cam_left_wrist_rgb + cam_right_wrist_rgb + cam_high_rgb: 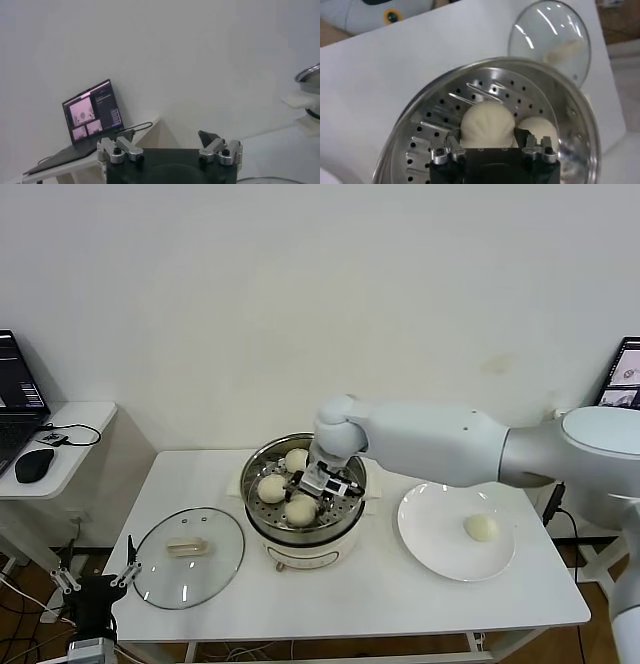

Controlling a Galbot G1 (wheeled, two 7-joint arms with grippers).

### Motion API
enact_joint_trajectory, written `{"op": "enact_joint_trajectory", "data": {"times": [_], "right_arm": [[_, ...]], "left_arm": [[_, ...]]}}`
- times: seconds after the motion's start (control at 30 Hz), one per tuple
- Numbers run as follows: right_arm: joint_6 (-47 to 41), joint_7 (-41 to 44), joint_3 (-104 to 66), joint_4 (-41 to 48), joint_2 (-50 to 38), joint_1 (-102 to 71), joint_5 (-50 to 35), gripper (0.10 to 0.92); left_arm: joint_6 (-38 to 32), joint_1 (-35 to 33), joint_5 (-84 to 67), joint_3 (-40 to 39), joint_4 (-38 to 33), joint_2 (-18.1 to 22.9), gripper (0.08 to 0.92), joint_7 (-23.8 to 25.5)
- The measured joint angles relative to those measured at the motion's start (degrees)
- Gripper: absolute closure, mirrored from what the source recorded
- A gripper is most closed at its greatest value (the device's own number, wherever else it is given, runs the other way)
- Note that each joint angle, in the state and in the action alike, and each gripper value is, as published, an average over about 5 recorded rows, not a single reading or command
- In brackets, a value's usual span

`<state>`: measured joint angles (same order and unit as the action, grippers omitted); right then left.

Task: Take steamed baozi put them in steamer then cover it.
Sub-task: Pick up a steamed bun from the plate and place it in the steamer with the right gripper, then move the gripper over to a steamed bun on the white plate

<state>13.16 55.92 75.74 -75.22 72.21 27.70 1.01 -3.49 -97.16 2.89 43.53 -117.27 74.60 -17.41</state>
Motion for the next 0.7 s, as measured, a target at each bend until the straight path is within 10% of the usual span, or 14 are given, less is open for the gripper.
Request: {"op": "enact_joint_trajectory", "data": {"times": [0.7], "right_arm": [[-9.02,2.33,-2.97,-4.66,-10.97,6.02,-3.90,0.203]], "left_arm": [[0.70,0.66,-0.20,0.43,-0.31,-1.70,0.177,0.62]]}}
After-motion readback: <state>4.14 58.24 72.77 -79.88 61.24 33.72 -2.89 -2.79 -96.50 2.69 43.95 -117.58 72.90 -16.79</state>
